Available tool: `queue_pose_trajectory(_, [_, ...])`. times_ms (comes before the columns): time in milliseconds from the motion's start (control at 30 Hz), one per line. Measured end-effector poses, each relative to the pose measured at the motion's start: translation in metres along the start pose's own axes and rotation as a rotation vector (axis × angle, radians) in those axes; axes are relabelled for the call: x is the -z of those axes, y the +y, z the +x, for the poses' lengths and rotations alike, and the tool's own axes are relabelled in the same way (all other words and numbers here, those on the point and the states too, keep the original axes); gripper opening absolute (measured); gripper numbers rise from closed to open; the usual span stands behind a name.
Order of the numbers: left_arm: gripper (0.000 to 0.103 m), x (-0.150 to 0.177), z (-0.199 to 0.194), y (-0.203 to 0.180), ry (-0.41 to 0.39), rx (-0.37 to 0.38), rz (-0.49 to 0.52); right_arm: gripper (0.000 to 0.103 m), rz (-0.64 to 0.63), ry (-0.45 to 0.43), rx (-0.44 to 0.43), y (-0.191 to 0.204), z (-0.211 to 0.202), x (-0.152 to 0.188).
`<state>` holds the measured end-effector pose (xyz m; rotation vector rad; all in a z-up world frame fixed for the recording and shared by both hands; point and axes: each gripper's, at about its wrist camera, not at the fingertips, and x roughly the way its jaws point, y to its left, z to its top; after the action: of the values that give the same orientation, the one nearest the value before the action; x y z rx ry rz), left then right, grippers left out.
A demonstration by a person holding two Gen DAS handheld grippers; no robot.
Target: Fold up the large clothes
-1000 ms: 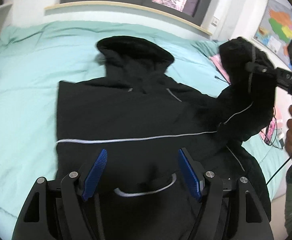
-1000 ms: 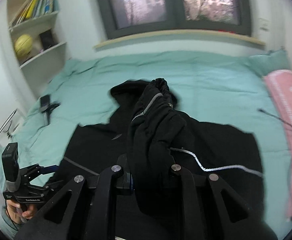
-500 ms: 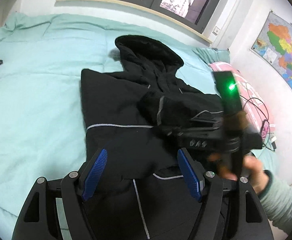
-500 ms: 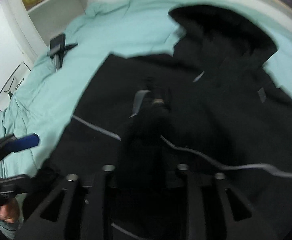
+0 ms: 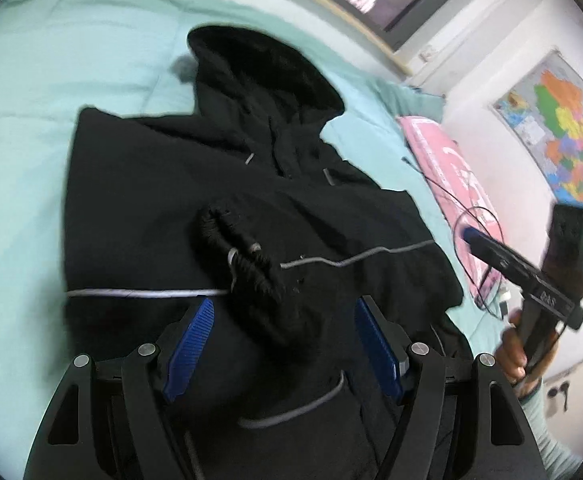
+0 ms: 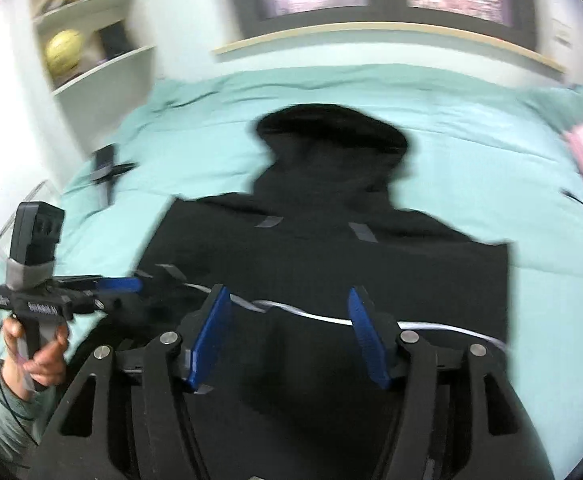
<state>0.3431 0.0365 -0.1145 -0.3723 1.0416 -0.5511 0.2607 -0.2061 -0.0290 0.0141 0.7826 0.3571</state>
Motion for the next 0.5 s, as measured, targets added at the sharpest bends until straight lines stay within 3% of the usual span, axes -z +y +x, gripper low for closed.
queue_pose_trajectory(100, [0.070,-0.007,0.025,0.000,0.009,-0.057,-0.042,0.064,0.057,0.023,0.074,-0.045,-0.007,0.014])
queue_pose_trajectory(133, [0.043,-0.008,0.032,-0.001,0.002,-0.062,-0.045,0.064,0.076,0.033,0.088,-0.058,-0.010,0.018])
queue_pose_trajectory(167, [0.028,-0.009,0.036,-0.005,-0.005,-0.085,-0.030,0.064,0.095,0.048,0.105,-0.070,-0.010,0.025])
queue_pose_trajectory(200, [0.022,-0.010,0.038,-0.009,-0.014,-0.121,-0.005,0.064,0.111,0.063,0.125,-0.081,-0.010,0.031])
queue_pose_trajectory(300, [0.020,-0.017,0.015,-0.020,-0.114,-0.151,0.061,0.065,0.135,0.091,0.145,-0.102,-0.008,0.042])
queue_pose_trajectory(400, [0.020,-0.024,-0.037,-0.005,-0.240,-0.117,0.025,0.065,0.133,0.105,0.138,-0.106,-0.003,0.041])
queue_pose_trajectory(467, [0.020,-0.024,-0.047,0.015,-0.204,-0.115,-0.001,0.065,0.127,0.116,0.106,-0.104,0.003,0.039])
queue_pose_trajectory(500, [0.020,-0.021,-0.042,0.030,-0.142,-0.132,-0.016,0.065,0.119,0.128,0.089,-0.100,0.012,0.038])
